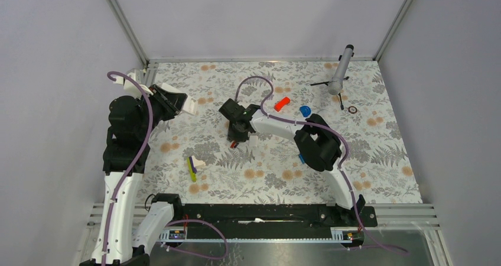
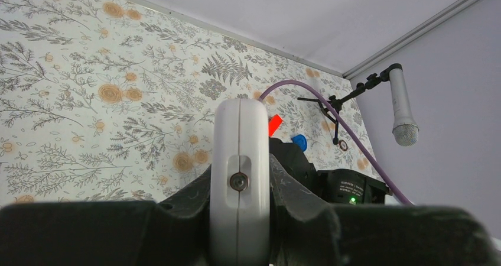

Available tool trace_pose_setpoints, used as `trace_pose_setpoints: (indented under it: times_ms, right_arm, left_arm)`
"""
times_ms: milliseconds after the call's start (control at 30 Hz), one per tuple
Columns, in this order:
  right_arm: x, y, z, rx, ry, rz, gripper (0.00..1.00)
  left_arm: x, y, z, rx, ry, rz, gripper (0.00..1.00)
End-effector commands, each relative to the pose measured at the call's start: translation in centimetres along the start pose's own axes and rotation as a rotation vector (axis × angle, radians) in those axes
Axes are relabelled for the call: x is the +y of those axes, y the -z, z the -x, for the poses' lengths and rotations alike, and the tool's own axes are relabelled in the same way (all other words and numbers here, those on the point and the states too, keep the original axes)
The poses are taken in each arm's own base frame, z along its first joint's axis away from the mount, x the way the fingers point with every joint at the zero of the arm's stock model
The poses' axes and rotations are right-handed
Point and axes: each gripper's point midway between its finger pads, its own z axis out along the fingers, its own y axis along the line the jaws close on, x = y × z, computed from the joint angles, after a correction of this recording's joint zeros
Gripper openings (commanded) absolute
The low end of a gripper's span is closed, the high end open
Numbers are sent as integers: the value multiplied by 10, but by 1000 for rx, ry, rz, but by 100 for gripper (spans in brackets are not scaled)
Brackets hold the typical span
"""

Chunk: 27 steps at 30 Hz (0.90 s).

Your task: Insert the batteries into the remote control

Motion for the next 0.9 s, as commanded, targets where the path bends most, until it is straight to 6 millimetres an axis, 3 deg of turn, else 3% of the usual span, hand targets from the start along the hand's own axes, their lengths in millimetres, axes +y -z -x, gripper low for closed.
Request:
trace_pose_setpoints:
  times_ms: [0, 467, 667, 867]
  right_arm:
    - [2, -1, 2, 5, -21, -24, 34]
    - [-14, -19, -6, 32, -5, -117, 34]
    - [-35, -20, -14, 20, 74, -209, 32]
    - [-33, -24, -26, 0, 213, -272, 32]
  left_arm:
    - [-5, 1, 14, -58, -13, -13, 0]
    - [-4, 2, 15, -62, -18, -8, 0]
    - [-4, 4, 20, -83, -26, 2, 0]
    - [-1, 10, 30, -128, -39, 32, 0]
